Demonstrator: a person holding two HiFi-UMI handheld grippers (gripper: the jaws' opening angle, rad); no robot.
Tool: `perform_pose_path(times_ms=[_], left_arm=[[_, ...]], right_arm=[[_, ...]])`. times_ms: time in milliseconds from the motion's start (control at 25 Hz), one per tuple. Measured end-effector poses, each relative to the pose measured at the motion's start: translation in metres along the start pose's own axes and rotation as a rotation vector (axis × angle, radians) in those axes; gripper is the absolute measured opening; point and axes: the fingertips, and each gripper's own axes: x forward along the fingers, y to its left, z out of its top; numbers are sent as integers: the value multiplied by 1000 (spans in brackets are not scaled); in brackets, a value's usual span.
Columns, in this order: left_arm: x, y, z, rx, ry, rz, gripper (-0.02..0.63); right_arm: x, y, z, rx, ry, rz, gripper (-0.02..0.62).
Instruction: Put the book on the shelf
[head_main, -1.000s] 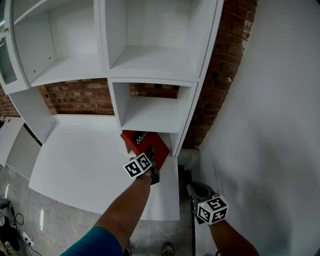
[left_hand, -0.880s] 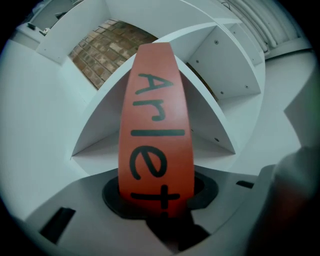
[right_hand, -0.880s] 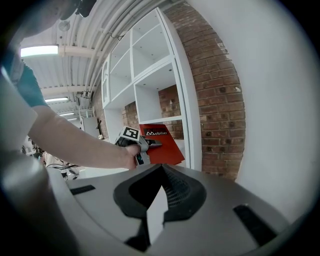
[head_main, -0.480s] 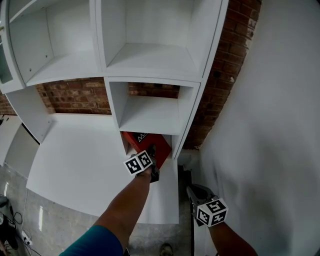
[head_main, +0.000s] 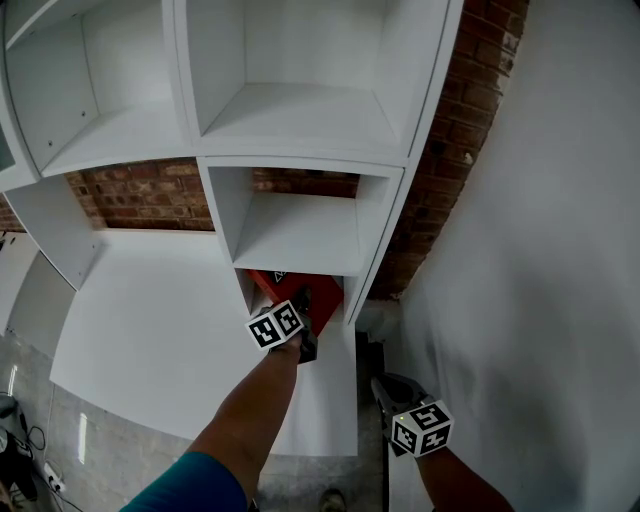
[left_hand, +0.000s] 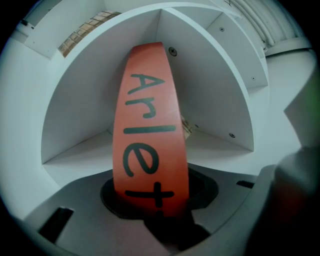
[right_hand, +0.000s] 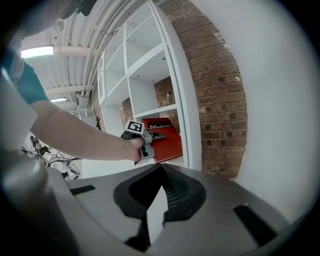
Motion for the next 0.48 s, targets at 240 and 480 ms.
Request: perform_pose_path(times_ms=[240,480], left_arm=[[10,2,6,30,4,-3,178],[13,9,-4,52,81,-16,215]], right_arm=[[8,1,-2,-4,10,10,21],[9,2,-6,-2,21,12,21]])
